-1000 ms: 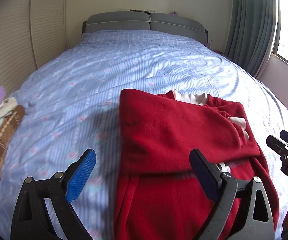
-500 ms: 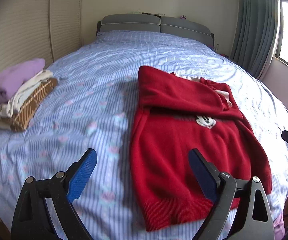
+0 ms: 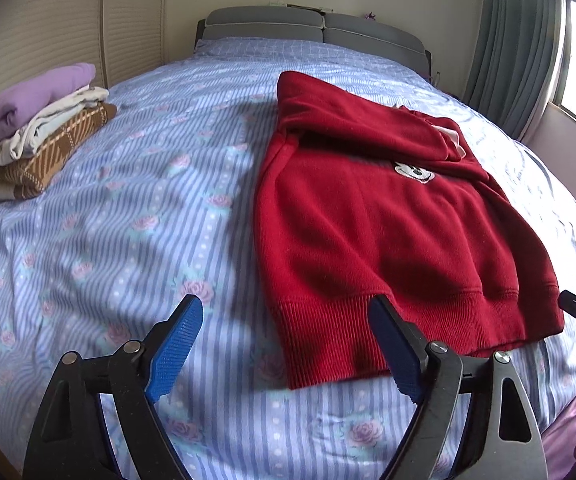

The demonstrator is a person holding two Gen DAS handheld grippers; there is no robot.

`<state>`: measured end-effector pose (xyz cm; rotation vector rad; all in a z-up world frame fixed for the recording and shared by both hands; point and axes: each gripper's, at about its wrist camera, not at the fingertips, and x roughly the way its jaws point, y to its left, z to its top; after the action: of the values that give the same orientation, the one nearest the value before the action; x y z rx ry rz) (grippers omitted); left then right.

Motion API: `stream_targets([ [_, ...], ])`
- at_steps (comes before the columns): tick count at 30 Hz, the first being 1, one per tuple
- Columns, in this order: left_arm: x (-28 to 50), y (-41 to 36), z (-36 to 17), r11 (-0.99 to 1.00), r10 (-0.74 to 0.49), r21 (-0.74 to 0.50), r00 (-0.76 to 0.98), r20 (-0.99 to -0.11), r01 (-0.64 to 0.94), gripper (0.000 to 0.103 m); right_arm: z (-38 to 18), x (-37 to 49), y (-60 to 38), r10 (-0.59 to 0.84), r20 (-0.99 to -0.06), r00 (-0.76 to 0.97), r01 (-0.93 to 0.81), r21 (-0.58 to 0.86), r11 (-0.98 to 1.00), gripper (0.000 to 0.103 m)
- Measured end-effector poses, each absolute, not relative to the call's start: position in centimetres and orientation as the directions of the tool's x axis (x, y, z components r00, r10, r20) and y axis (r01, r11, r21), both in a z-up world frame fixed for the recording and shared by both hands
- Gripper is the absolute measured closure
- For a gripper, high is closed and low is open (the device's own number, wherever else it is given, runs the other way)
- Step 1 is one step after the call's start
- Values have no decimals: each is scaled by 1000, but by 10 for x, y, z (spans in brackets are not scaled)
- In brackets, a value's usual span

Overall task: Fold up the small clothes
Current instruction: 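Grasp the sweatshirt hem with the right gripper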

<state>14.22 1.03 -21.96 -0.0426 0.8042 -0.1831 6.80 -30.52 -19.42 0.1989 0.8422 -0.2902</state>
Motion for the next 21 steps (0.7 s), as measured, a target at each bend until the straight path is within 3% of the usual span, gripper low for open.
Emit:
stream_targets([
  [3, 142, 13, -227, 981, -191, -128, 668, -720, 143, 19, -201, 68, -306, -151, -766, 624, 327, 81, 942, 35],
  [9, 144, 12, -239, 977, -214, -150, 645, -733, 153, 31, -214, 73, -302, -116, -781, 614, 304, 98, 948, 36],
  [15, 144, 14, -246, 975, -221, -170, 636, -739, 141, 40, -226, 76, -301, -72, -793, 605, 282, 129, 951, 50],
  [17, 143, 13, -247, 972, -235, -180, 630, -740, 152, 49, -229, 77, -302, -54, -796, 603, 280, 147, 949, 56],
  [18, 143, 12, -247, 970, -243, -184, 626, -741, 158, 61, -230, 77, -303, -40, -795, 606, 275, 162, 948, 58],
  [19, 142, 9, -247, 965, -262, -196, 618, -741, 174, 78, -230, 77, -302, -27, -794, 608, 270, 175, 947, 65],
  [20, 142, 6, -248, 962, -273, -200, 608, -745, 187, 84, -231, 77, -302, -1, -792, 611, 258, 198, 946, 75],
  [21, 140, 3, -247, 964, -265, -187, 609, -748, 190, 88, -231, 77, -303, 22, -791, 611, 248, 218, 944, 79],
])
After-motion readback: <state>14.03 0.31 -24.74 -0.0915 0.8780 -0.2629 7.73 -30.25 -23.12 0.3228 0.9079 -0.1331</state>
